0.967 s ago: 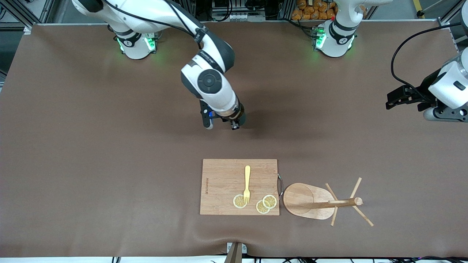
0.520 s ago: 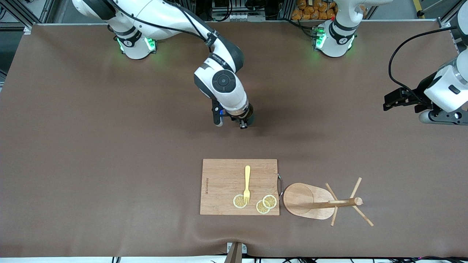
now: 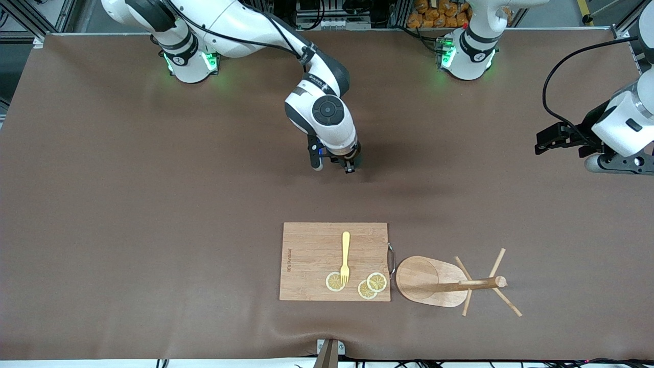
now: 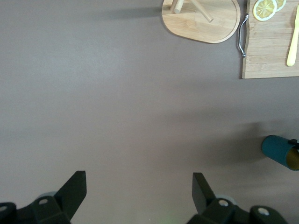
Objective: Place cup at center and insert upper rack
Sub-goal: 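Carry the mug with the right gripper to the table center, set down, then open the right gripper and withdraw while the left gripper reaches the mug, then grasp the teal mug with the left gripper and lift it, then carry the mug with the left gripper over the wooden mug tree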
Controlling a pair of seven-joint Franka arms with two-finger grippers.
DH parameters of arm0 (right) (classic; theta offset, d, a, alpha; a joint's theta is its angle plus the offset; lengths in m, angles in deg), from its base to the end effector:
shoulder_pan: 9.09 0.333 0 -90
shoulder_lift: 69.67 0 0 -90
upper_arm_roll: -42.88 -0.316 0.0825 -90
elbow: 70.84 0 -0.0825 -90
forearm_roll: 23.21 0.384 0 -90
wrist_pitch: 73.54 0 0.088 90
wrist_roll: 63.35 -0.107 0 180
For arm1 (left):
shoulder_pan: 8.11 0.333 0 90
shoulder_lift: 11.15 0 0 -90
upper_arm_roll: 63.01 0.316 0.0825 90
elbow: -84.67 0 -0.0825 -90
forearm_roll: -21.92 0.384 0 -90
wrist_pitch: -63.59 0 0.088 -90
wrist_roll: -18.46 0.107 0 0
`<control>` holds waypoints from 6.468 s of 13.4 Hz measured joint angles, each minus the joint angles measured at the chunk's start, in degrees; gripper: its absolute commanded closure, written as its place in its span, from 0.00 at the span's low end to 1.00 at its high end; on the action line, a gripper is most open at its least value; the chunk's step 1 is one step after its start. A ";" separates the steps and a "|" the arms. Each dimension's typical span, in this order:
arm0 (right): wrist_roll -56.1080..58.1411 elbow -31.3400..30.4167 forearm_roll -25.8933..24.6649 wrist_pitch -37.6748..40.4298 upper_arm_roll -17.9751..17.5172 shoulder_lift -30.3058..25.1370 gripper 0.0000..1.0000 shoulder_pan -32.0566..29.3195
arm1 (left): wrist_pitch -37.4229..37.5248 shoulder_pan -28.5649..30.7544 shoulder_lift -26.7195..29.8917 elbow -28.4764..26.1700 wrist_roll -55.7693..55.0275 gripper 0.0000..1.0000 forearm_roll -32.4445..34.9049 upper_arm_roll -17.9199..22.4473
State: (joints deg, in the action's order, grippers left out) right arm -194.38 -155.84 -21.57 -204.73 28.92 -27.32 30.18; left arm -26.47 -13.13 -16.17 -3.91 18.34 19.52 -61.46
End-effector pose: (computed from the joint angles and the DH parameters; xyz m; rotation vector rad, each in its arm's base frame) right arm 0.4590 0.5618 0.2547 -2.2880 2.0159 0.2845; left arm 0.5781 -0.0402 0.5867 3.1012 -0.0887 -0.0977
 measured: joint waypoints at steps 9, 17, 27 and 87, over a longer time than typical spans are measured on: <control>-0.03 0.33 -0.50 -0.25 0.80 0.15 0.14 -0.11 | 0.35 -0.13 0.40 0.00 0.00 0.00 0.00 -0.50; -0.23 7.06 -0.39 10.56 0.68 -0.31 0.00 -0.88 | 0.45 -0.21 0.41 -1.39 -3.92 0.00 -0.01 -2.77; 16.22 11.09 4.46 32.46 -1.68 -12.44 0.00 -13.96 | -9.96 -0.27 3.34 -10.75 -13.74 0.00 -0.10 -10.33; 129.04 -6.12 -0.73 40.32 19.94 -44.67 0.00 -38.38 | -17.56 -48.10 -47.79 2.58 -123.51 1.00 76.84 -17.71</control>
State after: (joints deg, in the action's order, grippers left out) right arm -65.34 -161.95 -22.30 -164.41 48.87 -71.99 -8.19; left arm -44.03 -61.23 -63.95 -1.33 -105.17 96.36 -79.17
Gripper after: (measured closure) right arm 0.000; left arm 0.947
